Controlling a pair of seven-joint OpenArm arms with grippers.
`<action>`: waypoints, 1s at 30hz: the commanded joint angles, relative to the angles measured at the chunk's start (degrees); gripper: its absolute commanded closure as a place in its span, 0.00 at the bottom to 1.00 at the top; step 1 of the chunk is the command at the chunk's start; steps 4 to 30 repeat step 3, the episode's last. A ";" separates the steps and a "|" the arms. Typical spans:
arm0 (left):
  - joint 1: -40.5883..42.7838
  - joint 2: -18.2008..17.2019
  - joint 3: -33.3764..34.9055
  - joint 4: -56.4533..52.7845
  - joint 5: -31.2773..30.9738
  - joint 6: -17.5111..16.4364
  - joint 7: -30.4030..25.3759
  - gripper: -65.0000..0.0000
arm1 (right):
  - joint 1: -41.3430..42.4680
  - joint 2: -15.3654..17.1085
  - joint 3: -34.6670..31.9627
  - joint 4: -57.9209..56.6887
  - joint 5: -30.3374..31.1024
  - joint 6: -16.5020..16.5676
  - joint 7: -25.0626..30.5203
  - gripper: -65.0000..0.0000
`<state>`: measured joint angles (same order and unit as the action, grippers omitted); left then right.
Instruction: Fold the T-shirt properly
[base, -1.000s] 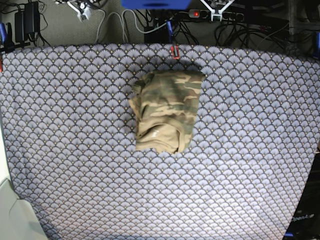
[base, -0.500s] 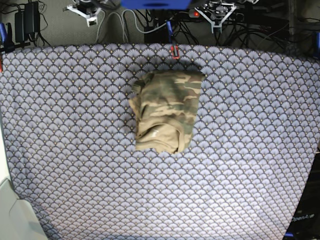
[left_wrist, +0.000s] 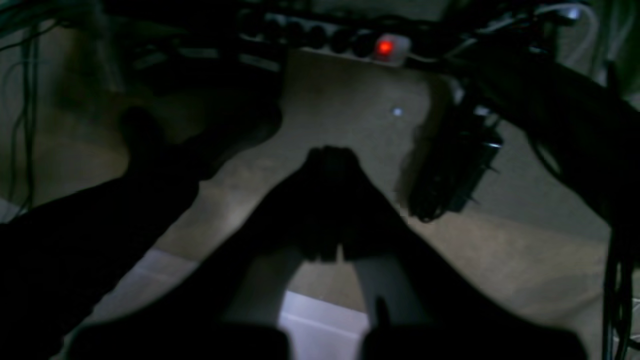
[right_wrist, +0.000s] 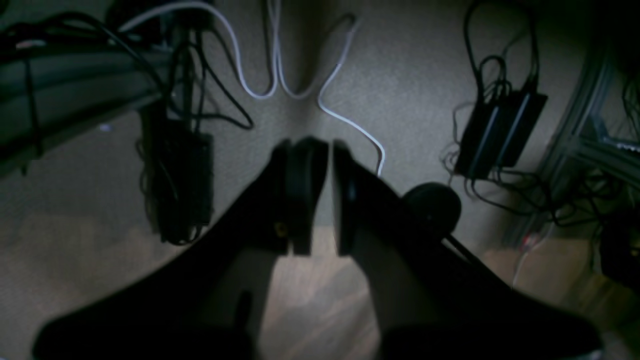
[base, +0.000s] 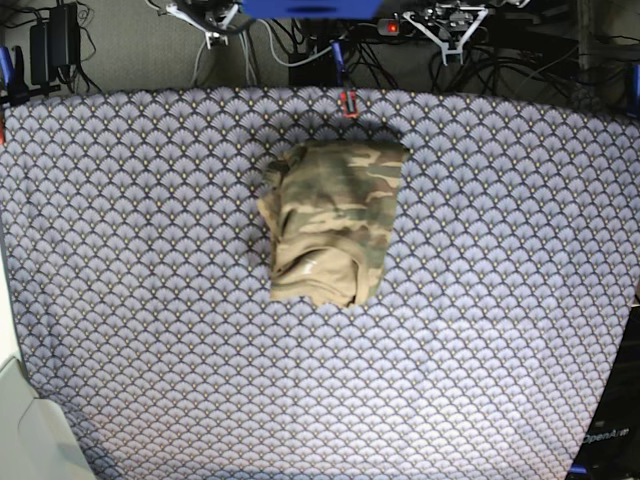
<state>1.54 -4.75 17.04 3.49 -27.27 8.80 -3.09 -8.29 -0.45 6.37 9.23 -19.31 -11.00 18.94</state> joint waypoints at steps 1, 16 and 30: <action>0.09 -0.83 0.06 -0.01 0.06 0.74 -0.29 1.00 | -0.36 0.49 0.09 0.04 -0.16 -0.64 0.62 0.90; 0.09 -0.56 0.06 -0.01 0.06 0.74 -0.29 1.00 | -0.36 0.40 0.09 0.04 -0.16 -0.56 0.62 0.90; 0.09 -0.56 0.06 -0.01 0.06 0.74 -0.29 1.00 | -0.36 0.40 0.09 0.04 -0.16 -0.56 0.62 0.90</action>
